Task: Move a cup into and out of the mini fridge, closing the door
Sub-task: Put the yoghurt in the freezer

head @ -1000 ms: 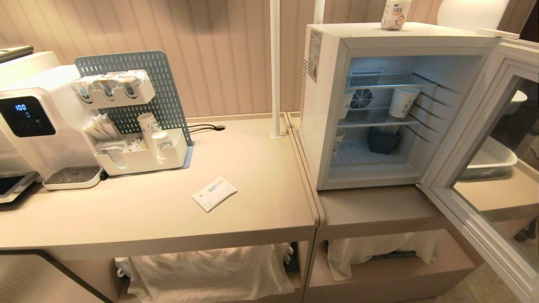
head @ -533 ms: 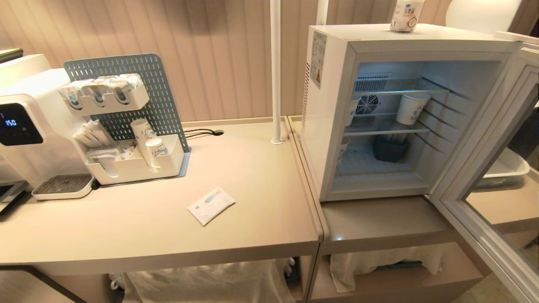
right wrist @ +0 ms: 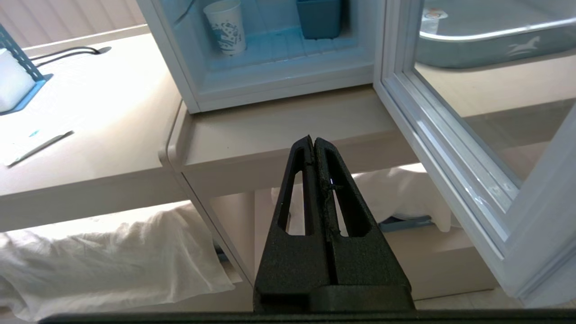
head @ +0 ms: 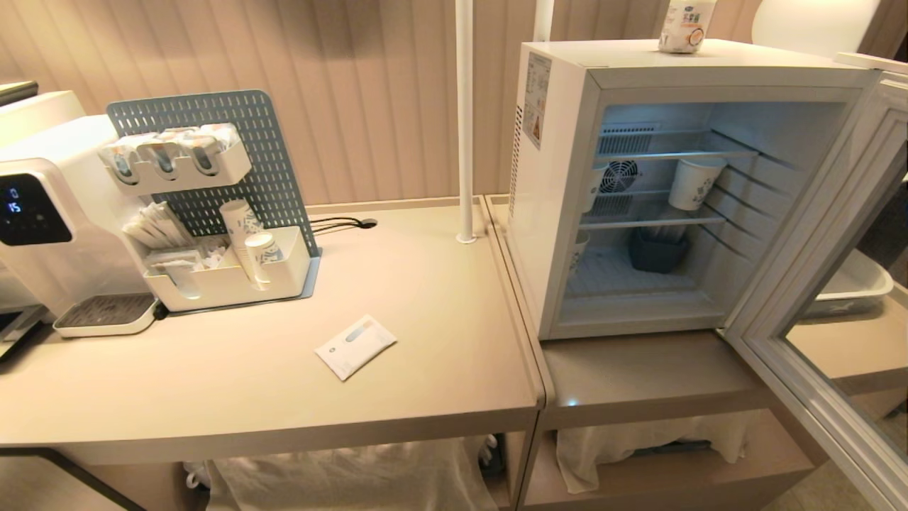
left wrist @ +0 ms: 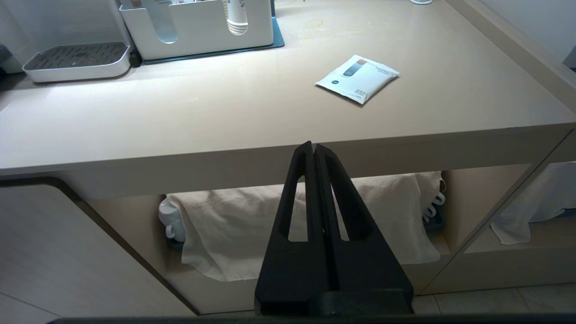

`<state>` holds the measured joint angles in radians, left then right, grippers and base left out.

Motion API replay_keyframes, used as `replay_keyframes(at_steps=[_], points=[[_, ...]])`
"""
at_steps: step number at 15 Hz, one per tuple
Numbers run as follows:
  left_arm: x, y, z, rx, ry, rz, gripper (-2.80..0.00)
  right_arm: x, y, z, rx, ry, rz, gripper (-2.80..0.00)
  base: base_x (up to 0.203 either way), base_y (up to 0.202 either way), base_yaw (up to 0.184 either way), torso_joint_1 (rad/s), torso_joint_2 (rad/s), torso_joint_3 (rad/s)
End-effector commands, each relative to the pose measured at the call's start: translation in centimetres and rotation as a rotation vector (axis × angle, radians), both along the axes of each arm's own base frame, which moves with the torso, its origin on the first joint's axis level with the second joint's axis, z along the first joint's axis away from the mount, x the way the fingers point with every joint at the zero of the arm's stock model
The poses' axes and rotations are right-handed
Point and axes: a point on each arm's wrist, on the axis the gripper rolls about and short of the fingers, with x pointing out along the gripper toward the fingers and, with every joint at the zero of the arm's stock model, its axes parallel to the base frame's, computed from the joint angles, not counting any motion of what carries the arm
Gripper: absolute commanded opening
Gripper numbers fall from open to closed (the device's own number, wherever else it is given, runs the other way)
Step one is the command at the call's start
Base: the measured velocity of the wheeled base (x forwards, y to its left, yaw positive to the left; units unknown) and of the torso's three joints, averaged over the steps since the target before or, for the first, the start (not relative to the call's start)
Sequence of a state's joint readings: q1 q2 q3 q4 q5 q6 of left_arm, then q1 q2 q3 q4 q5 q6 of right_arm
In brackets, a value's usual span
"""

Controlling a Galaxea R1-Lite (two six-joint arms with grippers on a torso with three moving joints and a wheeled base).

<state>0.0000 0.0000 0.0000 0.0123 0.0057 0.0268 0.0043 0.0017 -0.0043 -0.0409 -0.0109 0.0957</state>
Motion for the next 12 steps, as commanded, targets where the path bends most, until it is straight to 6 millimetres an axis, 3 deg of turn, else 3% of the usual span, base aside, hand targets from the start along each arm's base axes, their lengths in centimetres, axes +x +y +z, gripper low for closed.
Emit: replay_keyframes(at_steps=[1, 3, 9, 12], points=[[0.01, 0.0, 0.0, 0.001, 0.001, 0.0, -2.8, 0.0, 0.0, 0.02, 0.001, -0.001, 0.0, -2.8, 0.0, 0.0, 0.0, 0.0, 0.0, 0.0], [0.01, 0.0, 0.0, 0.001, 0.001, 0.0, -2.8, 0.0, 0.0, 0.0, 0.001, -0.001, 0.0, -2.8, 0.0, 0.0, 0.0, 0.0, 0.0, 0.0], [0.01, 0.0, 0.0, -0.001, 0.001, 0.0, -2.8, 0.0, 0.0, 0.02, -0.001, -0.001, 0.0, -2.8, 0.002, -0.007, 0.102, 0.003, 0.0, 0.002], [0.01, 0.0, 0.02, 0.002, 0.0, 0.002, -2.8, 0.01, 0.0, -0.03, -0.001, 0.0, 0.0, -2.8, 0.0, 0.0, 0.0, 0.0, 0.0, 0.0]])
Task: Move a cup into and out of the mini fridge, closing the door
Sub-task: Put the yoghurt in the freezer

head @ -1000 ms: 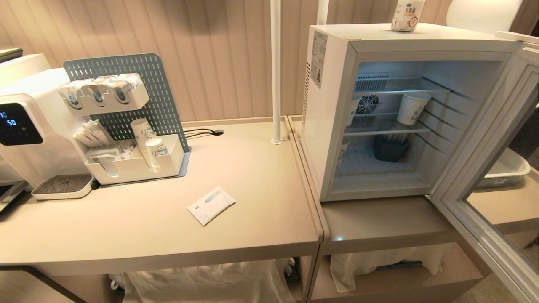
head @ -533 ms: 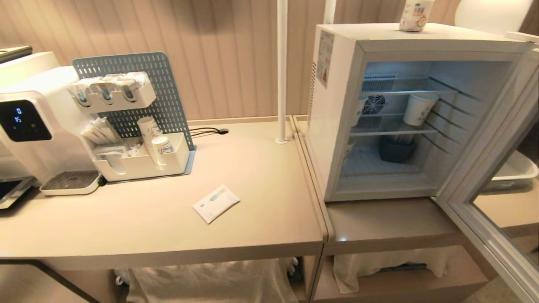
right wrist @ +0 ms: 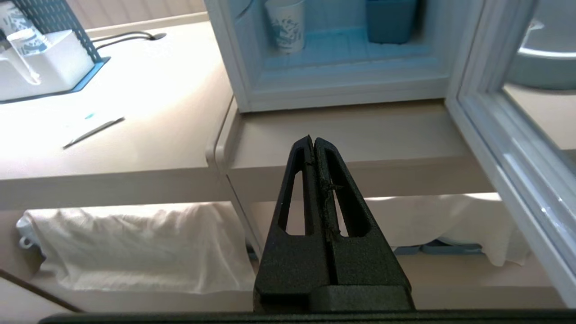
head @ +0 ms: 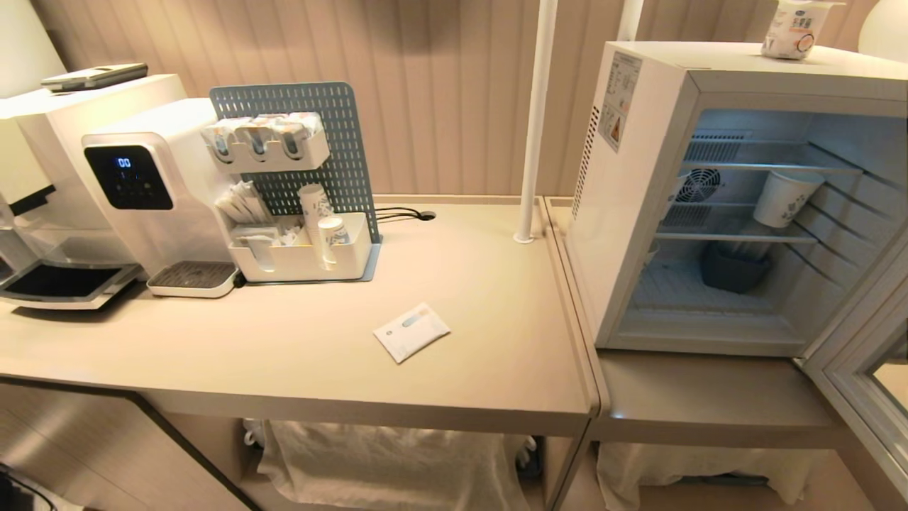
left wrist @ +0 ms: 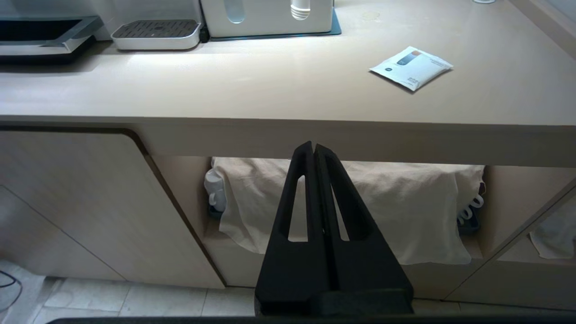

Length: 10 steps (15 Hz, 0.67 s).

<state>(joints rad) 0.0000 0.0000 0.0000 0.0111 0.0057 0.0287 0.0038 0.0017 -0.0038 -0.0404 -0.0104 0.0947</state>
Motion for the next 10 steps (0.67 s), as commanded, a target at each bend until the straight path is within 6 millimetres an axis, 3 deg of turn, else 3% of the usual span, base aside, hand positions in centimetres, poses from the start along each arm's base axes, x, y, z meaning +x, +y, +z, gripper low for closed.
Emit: replay_keyframes(at_steps=[1, 8, 10], points=[[0.01, 0.0, 0.01, 0.0, 0.001, 0.0, -2.8, 0.0, 0.0, 0.01, 0.0, -0.001, 0.0, -2.8, 0.065, -0.002, 0.0, -0.007, 0.0, 0.007], [0.01, 0.0, -0.01, 0.0, 0.003, 0.001, -2.8, -0.01, 0.0, 0.03, -0.003, -0.002, 0.001, -2.8, 0.178, 0.0, -0.002, 0.0, 0.01, 0.004], [0.01, 0.0, -0.01, 0.0, 0.003, 0.0, -2.8, 0.0, 0.0, 0.04, -0.006, -0.005, 0.002, -2.8, 0.036, 0.0, 0.0, 0.001, 0.01, -0.001]])
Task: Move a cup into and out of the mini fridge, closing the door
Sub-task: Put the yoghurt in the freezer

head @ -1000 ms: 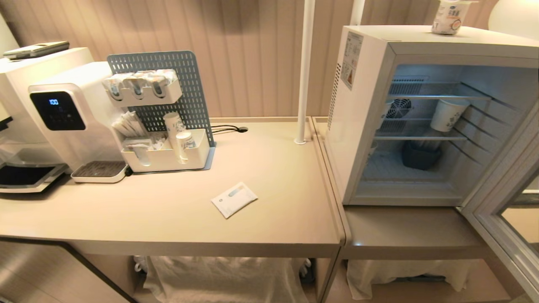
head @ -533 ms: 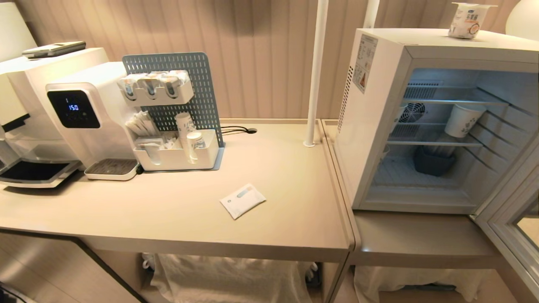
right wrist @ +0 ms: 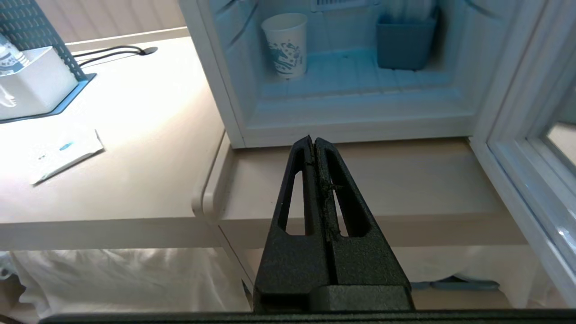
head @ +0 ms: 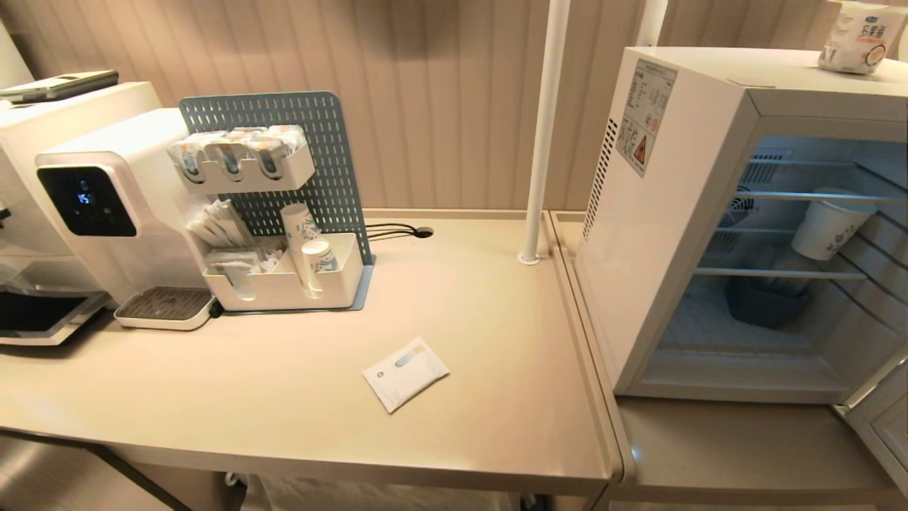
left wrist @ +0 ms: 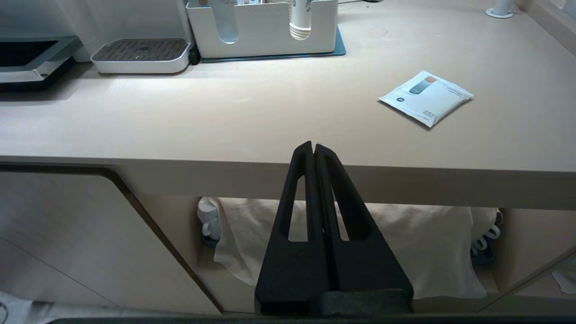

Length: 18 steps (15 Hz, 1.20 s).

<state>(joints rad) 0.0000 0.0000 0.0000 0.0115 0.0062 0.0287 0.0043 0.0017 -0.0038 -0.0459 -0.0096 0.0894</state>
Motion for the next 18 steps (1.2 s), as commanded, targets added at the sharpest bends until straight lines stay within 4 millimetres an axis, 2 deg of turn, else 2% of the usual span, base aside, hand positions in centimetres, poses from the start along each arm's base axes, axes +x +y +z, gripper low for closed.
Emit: replay_keyframes(at_steps=[1, 7, 13, 15, 18], points=[[0.0, 0.0, 0.0, 0.0, 0.001, 0.0, -2.8, 0.0, 0.0, 0.0, -0.002, -0.001, -0.001, -2.8, 0.0, 0.0, 0.0, 0.0, 0.0, 0.0], [0.0, 0.0, 0.0, 0.002, 0.001, 0.0, -2.8, 0.0, 0.0, 0.0, -0.006, 0.001, -0.001, -2.8, 0.0, 0.0, 0.0, 0.0, 0.0, 0.0], [0.0, 0.0, 0.0, 0.0, 0.002, 0.0, -2.8, 0.0, 0.0, 0.0, -0.058, -0.001, -0.001, -2.8, 0.0, 0.0, 0.0, 0.003, 0.0, -0.124], [0.0, 0.0, 0.0, 0.0, 0.002, 0.0, -2.8, -0.4, 0.0, 1.2, -0.058, -0.047, -0.007, -2.8, 0.0, 0.0, 0.0, 0.006, 0.0, -0.019], [0.0, 0.0, 0.0, 0.0, 0.002, 0.0, -2.8, -1.9, 0.0, 5.9, -0.056, -0.105, 0.001, -2.8, 0.0, 0.0, 0.0, 0.0, 0.0, 0.0]])
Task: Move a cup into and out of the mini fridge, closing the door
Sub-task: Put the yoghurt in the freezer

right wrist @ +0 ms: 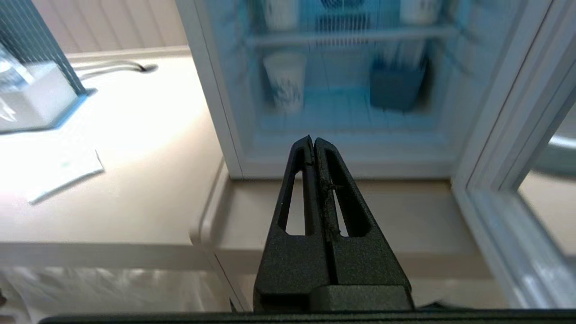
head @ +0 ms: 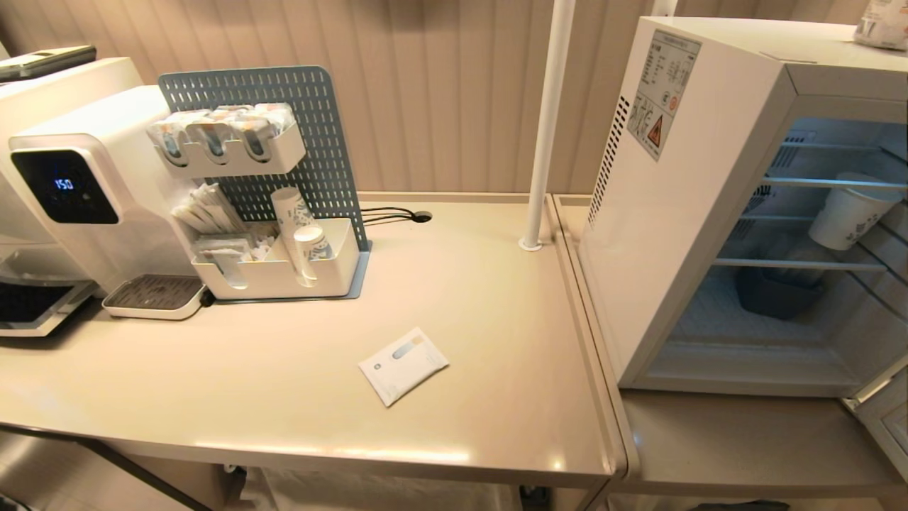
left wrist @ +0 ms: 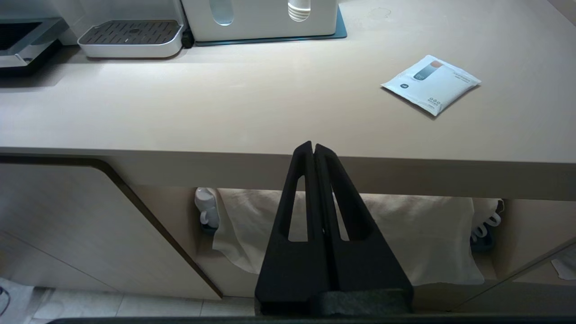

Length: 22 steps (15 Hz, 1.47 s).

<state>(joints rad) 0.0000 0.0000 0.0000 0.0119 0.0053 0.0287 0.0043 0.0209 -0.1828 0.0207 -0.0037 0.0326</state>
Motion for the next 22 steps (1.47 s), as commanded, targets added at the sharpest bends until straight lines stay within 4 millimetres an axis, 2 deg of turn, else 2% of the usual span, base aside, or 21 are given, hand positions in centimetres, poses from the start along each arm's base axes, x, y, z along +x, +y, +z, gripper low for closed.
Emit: replay_keyframes(at_steps=[1, 3, 6, 10, 14, 17, 18, 20, 22], points=[[0.0, 0.0, 0.0, -0.001, 0.002, 0.001, -2.8, -0.3, 0.0, 3.4, 0.0, 0.011, 0.008, -2.8, 0.0, 0.0, 0.0, 0.0, 0.0, 0.0], [0.0, 0.0, 0.0, -0.001, 0.002, 0.001, -2.8, 0.8, 0.0, 7.4, 0.003, 0.044, 0.016, -2.8, 0.0, 0.0, 0.0, 0.0, 0.0, 0.0], [0.0, 0.0, 0.0, 0.0, 0.002, 0.001, -2.8, 4.3, 0.1, 13.6, 0.003, 0.064, 0.018, -2.8, 0.0, 0.0, 0.0, 0.0, 0.0, 0.0], [0.0, 0.0, 0.0, -0.003, 0.002, 0.001, -2.8, 12.1, 0.1, 22.3, -0.001, 0.06, 0.015, -2.8, 0.0, 0.0, 0.0, 0.0, 0.0, 0.0], [0.0, 0.0, 0.0, -0.005, 0.002, 0.001, -2.8, 19.9, 0.1, 27.3, -0.002, 0.056, 0.008, -2.8, 0.0, 0.0, 0.0, 0.0, 0.0, 0.0], [0.0, 0.0, 0.0, -0.004, 0.002, 0.001, -2.8, 23.6, 0.0, 29.3, 0.009, 0.069, -0.046, -2.8, 0.0, 0.0, 0.0, 0.0, 0.0, 0.0], [0.0, 0.0, 0.0, -0.003, 0.002, 0.001, -2.8, 24.4, -0.1, 29.4, 0.014, 0.076, -0.093, 0.0, 0.0, 0.0, 0.0, 0.0, 0.0, 0.0], [0.0, 0.0, 0.0, -0.003, 0.002, 0.001, -2.8, 25.0, -0.3, 30.2, 0.02, 0.056, -0.121, 0.0, 0.0, 0.0, 0.0, 0.0, 0.0, 0.0], [0.0, 0.0, 0.0, -0.007, 0.003, -0.001, -2.8, 25.6, -1.2, 30.5, 0.02, 0.05, -0.166, 0.0, 0.0, 0.0, 0.0, 0.0, 0.0, 0.0]])
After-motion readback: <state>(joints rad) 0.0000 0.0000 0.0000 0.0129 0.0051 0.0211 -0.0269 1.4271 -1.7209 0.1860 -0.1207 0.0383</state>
